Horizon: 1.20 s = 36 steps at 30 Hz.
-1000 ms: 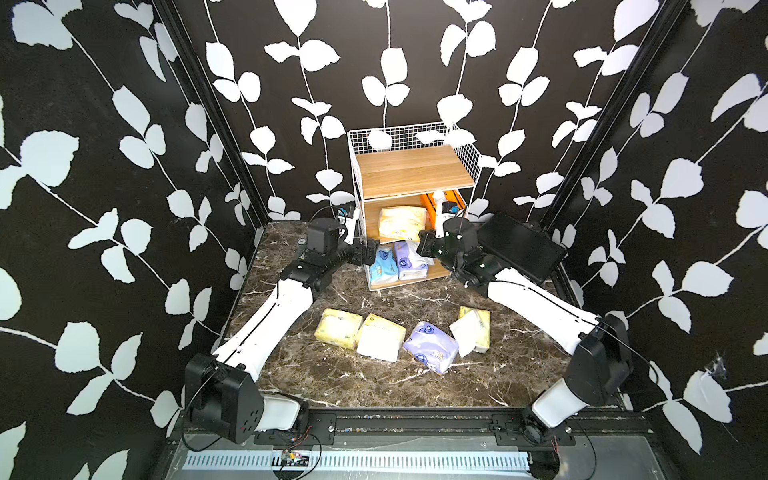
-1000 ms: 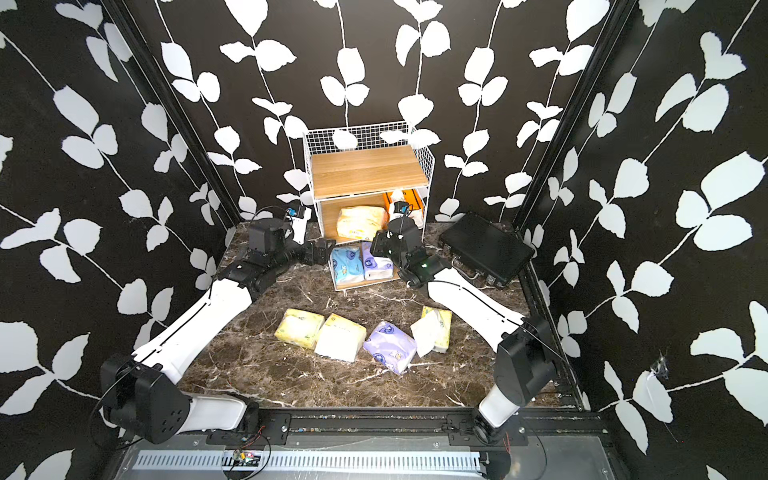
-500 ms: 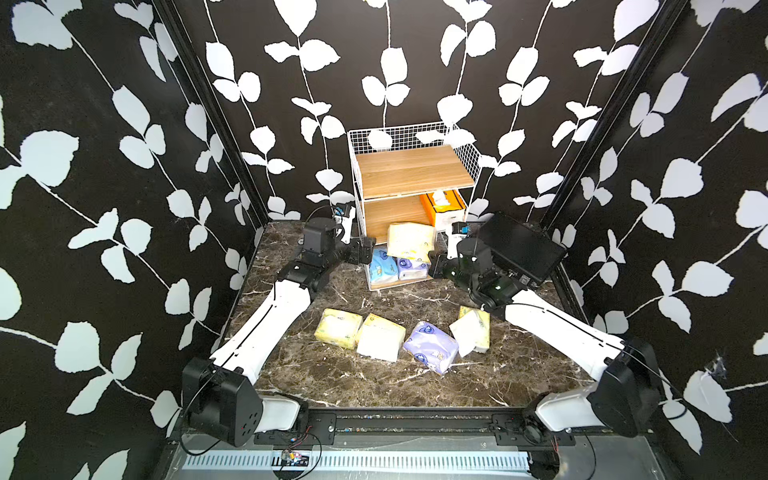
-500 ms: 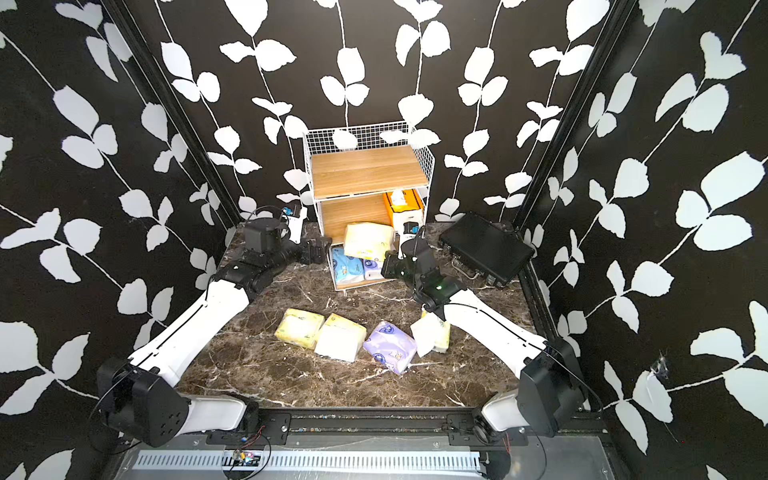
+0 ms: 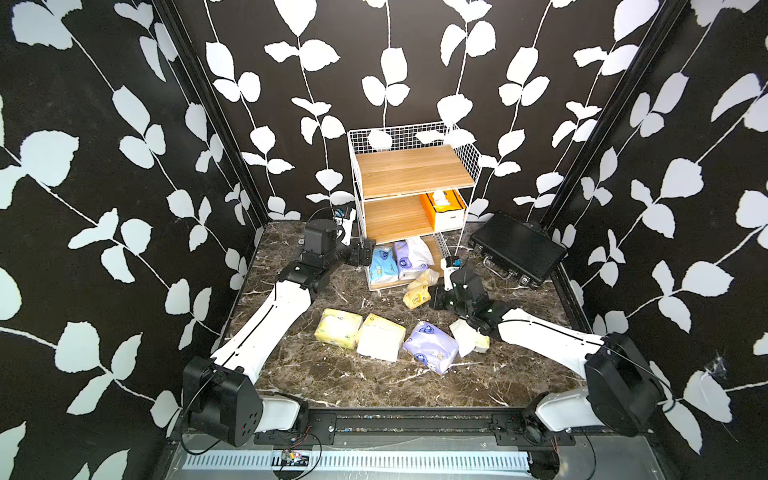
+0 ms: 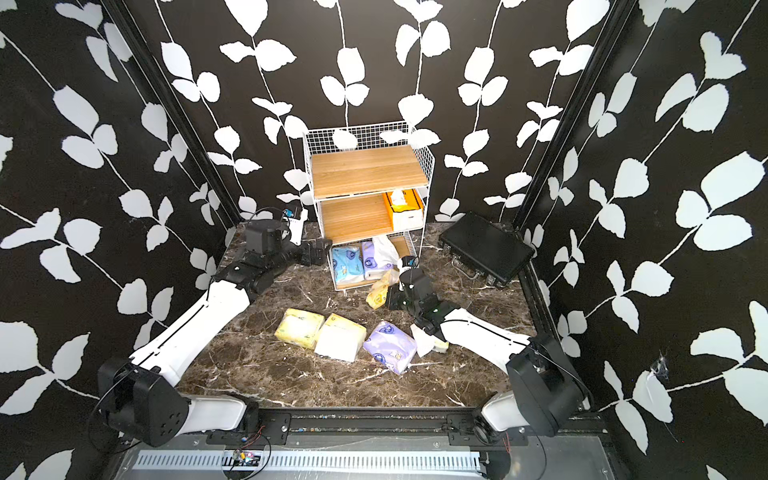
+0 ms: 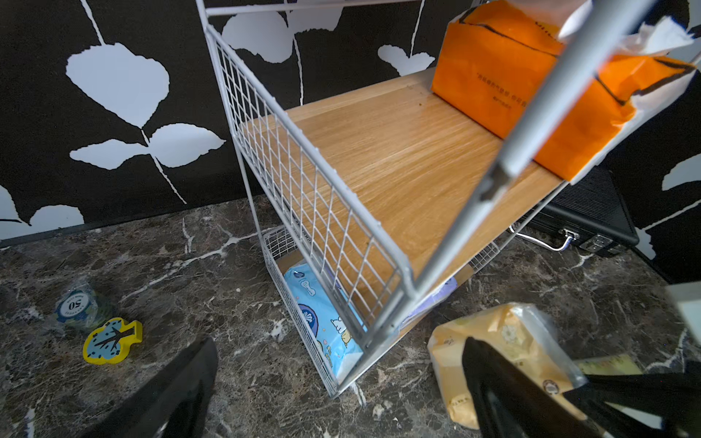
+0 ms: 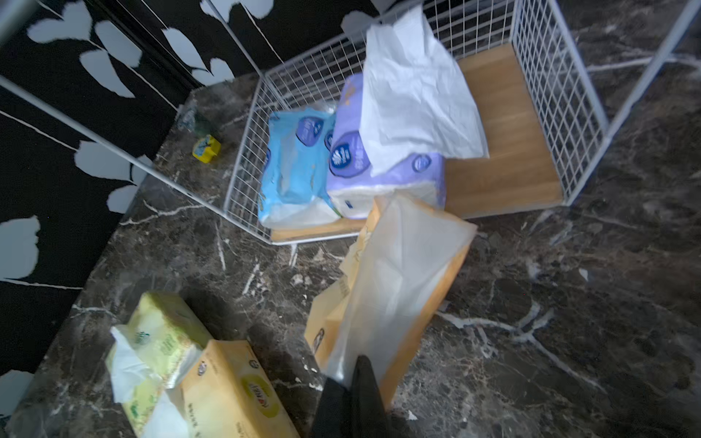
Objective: Remove the tissue boxes from the shelf
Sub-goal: Place the box of tissues at the center of the board.
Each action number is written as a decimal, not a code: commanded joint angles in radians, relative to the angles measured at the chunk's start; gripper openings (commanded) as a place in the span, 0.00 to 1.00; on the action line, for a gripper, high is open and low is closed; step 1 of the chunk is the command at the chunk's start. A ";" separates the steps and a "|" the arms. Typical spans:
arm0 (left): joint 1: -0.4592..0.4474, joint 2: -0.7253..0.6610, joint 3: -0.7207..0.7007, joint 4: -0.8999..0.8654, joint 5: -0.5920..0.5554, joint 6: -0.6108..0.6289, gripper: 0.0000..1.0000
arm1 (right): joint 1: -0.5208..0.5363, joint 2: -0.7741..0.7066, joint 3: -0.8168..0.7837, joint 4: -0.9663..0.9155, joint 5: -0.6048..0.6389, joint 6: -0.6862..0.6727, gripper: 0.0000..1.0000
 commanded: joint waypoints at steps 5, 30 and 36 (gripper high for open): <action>0.006 -0.021 -0.011 0.015 0.003 0.016 0.99 | 0.011 0.060 -0.098 0.071 0.010 0.008 0.00; 0.040 -0.009 -0.006 0.012 0.012 -0.019 0.99 | 0.015 0.049 0.129 -0.097 0.017 -0.058 0.56; 0.048 0.000 -0.006 0.006 -0.007 -0.018 0.99 | 0.056 0.208 0.200 -0.036 -0.030 -0.026 0.56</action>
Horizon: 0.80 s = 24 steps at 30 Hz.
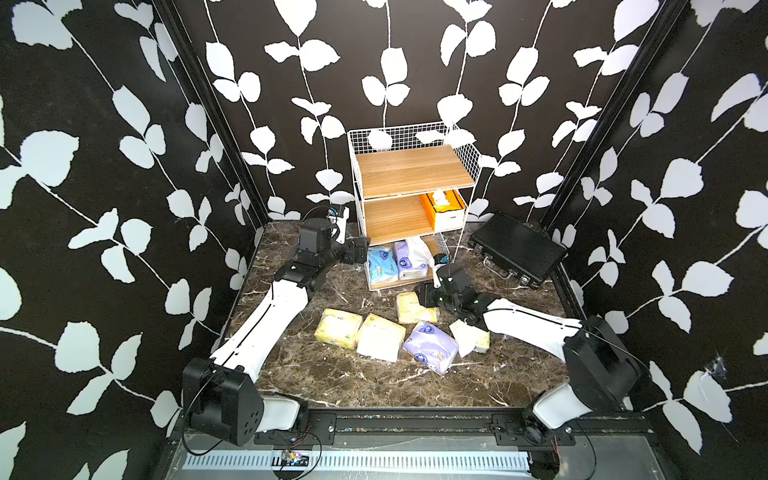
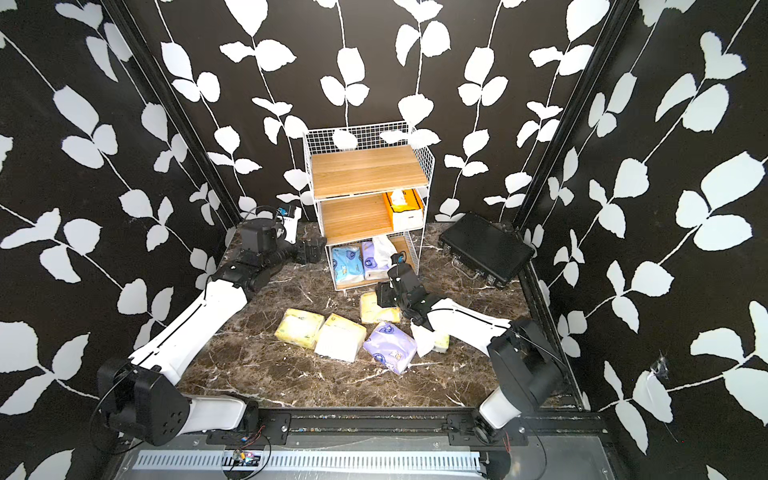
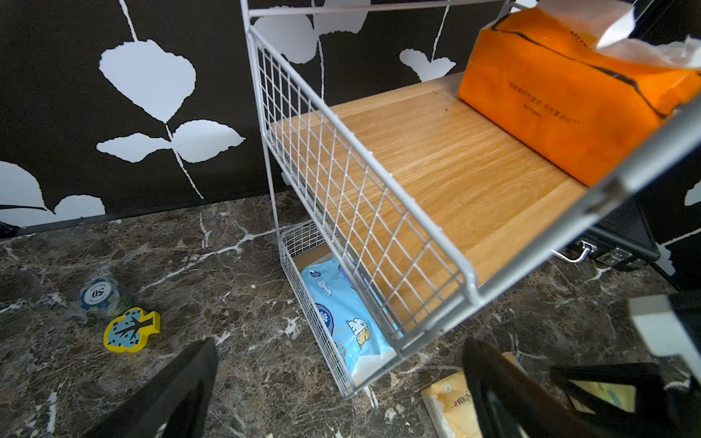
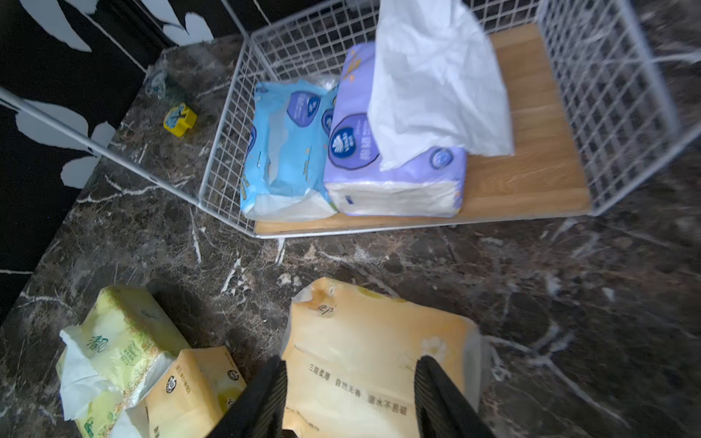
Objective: Remove the tissue boxes from the shelf
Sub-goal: Place the box of tissues at the center of the board, then adjust the box of tissues at the center of the board.
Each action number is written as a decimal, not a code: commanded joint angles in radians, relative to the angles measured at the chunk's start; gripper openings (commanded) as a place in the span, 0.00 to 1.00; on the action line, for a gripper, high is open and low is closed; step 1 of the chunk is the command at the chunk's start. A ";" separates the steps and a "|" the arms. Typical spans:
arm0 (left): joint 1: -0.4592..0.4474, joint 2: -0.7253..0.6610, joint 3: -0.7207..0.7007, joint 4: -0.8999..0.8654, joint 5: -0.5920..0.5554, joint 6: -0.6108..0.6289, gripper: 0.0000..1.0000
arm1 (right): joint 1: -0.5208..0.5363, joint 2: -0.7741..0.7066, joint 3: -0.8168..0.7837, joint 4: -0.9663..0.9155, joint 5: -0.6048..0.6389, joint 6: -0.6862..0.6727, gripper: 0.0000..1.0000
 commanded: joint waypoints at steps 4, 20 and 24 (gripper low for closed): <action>0.012 0.013 0.005 -0.011 -0.016 -0.012 0.99 | 0.044 0.097 0.044 0.040 -0.036 0.019 0.56; 0.038 0.028 0.009 -0.013 -0.007 -0.038 0.99 | 0.044 -0.138 -0.188 -0.061 0.054 -0.041 0.56; 0.038 0.030 0.006 -0.008 -0.004 -0.040 0.99 | 0.044 -0.191 -0.150 -0.087 0.085 -0.052 0.56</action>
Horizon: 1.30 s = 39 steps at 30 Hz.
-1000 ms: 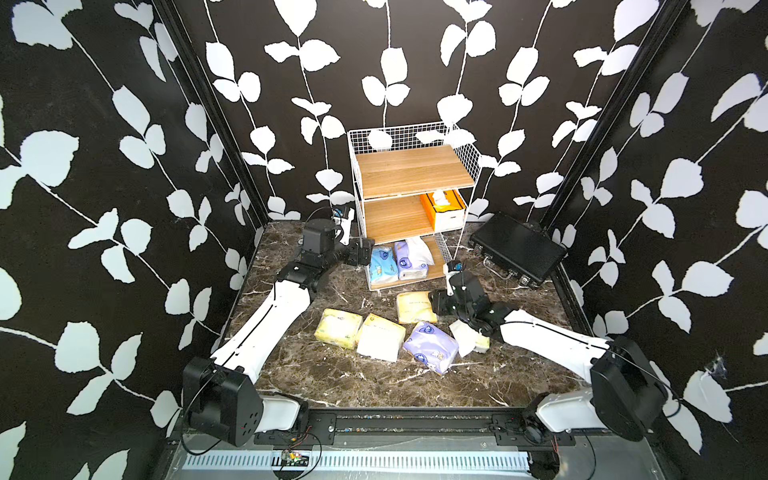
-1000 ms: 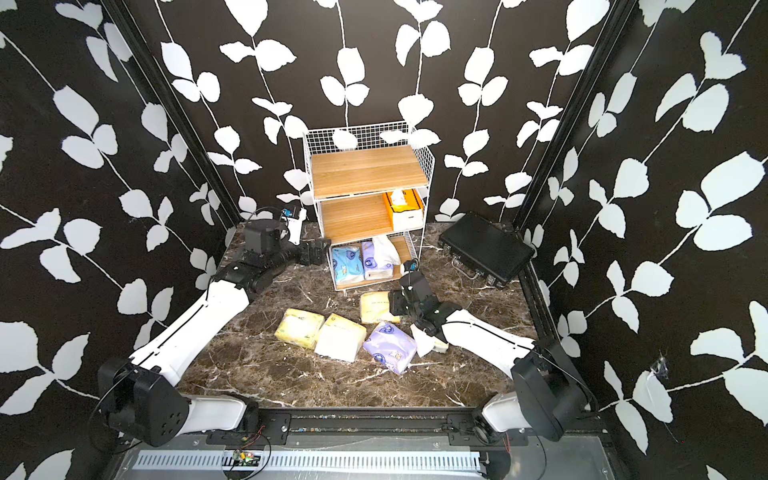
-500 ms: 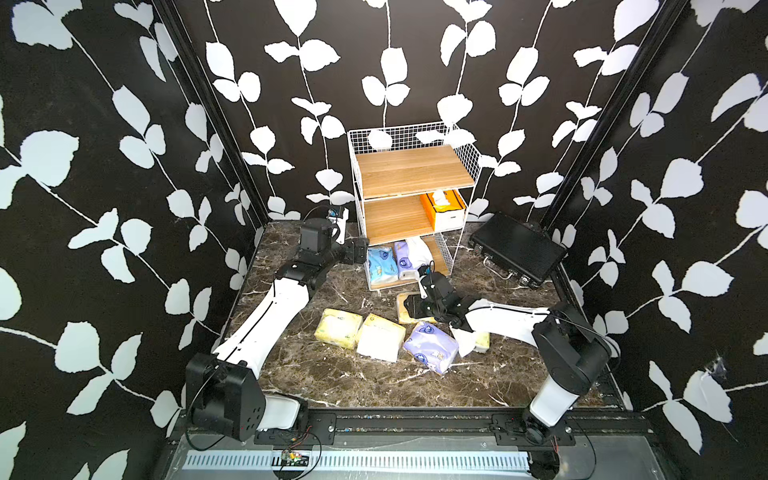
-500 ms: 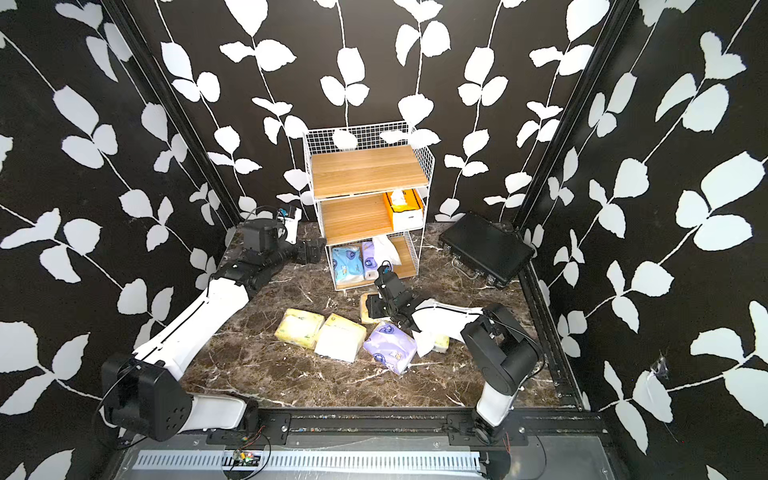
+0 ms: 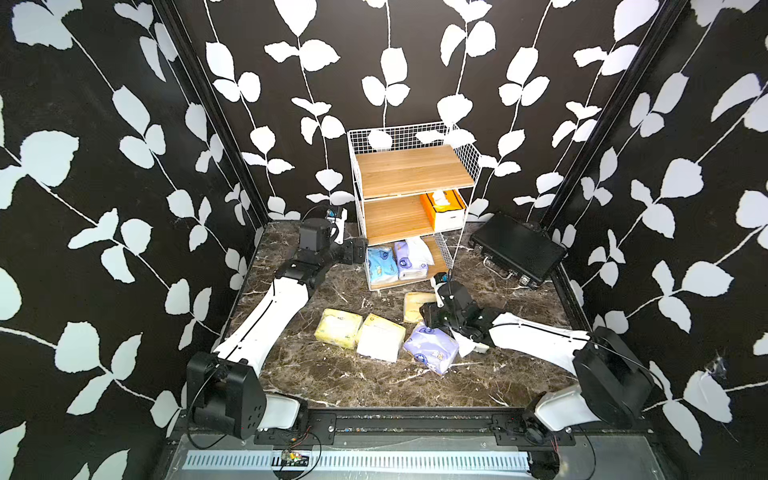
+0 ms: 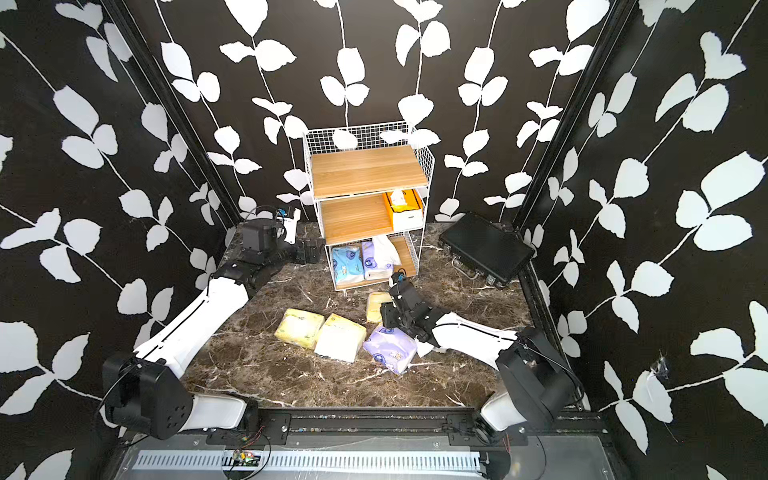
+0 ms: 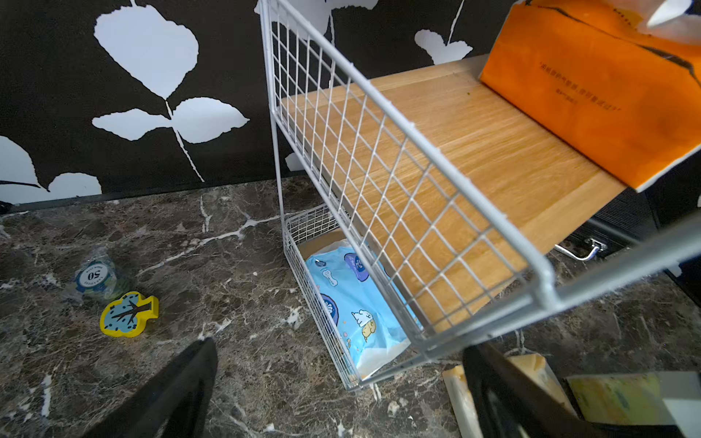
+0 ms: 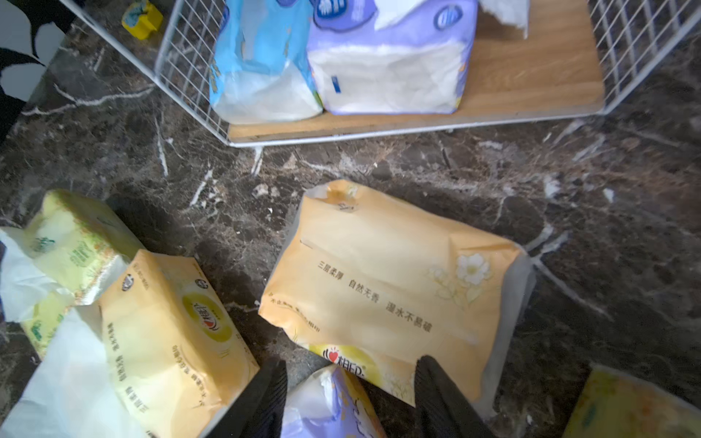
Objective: Remove the tissue boxes from the shelf
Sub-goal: Adjust the box of tissues at the center of the board.
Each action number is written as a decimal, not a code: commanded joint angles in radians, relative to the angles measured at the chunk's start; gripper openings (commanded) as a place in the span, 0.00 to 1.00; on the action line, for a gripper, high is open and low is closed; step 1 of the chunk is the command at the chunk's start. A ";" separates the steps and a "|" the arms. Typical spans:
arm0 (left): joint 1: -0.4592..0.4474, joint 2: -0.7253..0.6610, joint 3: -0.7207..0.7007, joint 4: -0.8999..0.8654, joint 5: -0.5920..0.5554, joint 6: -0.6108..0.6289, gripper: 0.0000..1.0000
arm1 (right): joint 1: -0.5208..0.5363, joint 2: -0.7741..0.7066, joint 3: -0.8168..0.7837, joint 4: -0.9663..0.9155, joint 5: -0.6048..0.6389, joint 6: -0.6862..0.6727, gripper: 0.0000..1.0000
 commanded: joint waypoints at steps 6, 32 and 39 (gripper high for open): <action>0.011 0.007 0.014 -0.006 -0.007 -0.012 0.99 | -0.019 -0.107 0.100 -0.054 0.098 -0.004 0.54; 0.025 -0.030 0.019 0.000 0.073 -0.026 0.99 | -0.219 -0.023 0.468 0.188 0.177 0.154 0.71; 0.025 -0.068 -0.003 0.024 0.101 -0.017 0.99 | -0.238 0.043 0.553 0.176 0.204 0.158 0.74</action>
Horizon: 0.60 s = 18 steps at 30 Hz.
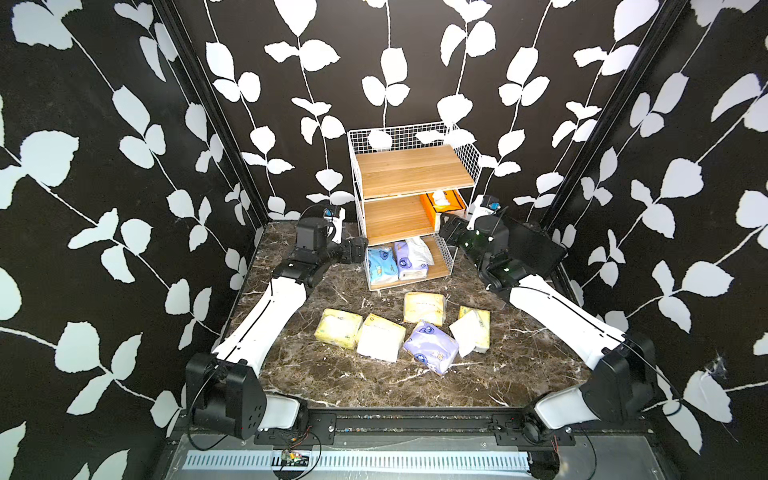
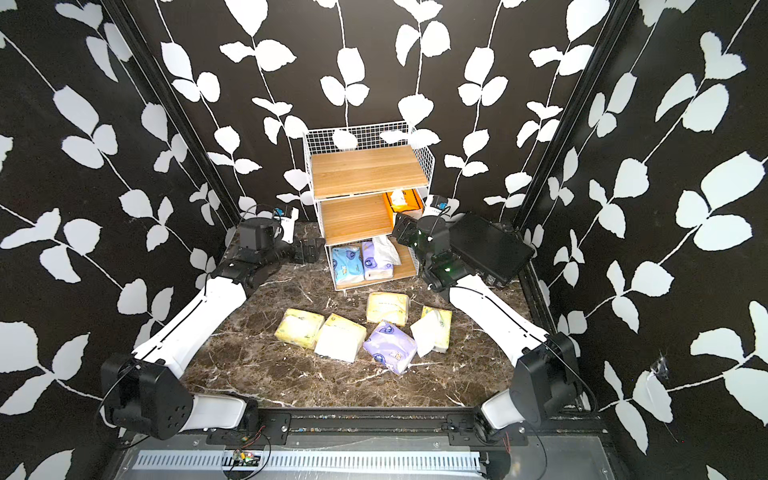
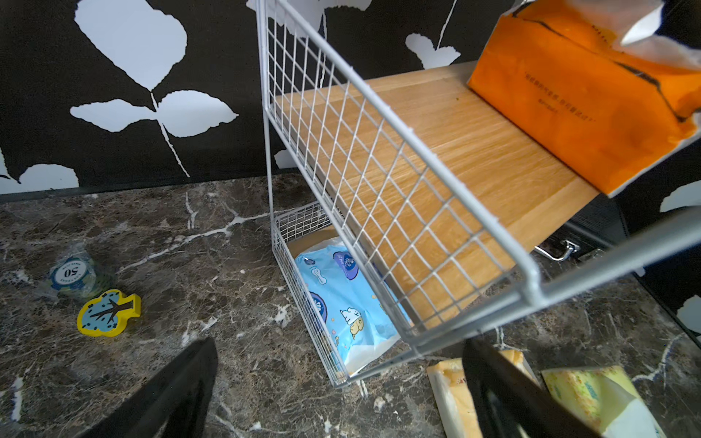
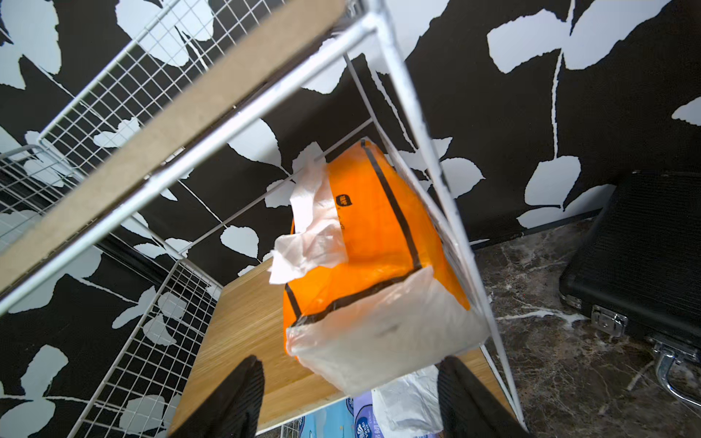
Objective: Remove the tissue boxes from the shelf
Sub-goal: Adjust the box of tissues at the center of the board, then pick up a box of tissues from the shelf.
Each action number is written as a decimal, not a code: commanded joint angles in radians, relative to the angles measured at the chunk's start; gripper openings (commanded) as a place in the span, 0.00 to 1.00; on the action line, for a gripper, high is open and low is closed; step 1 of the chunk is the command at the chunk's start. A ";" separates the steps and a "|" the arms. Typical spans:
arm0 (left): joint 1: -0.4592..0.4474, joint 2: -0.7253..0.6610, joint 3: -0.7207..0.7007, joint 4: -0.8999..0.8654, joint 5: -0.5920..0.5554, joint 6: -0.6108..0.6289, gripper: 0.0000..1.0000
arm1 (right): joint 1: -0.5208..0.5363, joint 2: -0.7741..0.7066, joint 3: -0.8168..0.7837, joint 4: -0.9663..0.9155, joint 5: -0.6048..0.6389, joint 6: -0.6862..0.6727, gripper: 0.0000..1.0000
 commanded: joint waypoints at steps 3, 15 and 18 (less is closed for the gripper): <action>0.006 -0.058 -0.015 0.043 0.031 -0.001 0.99 | -0.023 0.042 0.100 0.032 0.029 0.022 0.75; 0.004 -0.047 -0.015 0.049 0.053 -0.008 0.99 | -0.031 0.141 0.143 0.033 0.043 0.024 0.75; 0.004 -0.046 -0.014 0.048 0.056 -0.007 0.99 | -0.030 0.157 0.143 0.035 0.034 0.026 0.74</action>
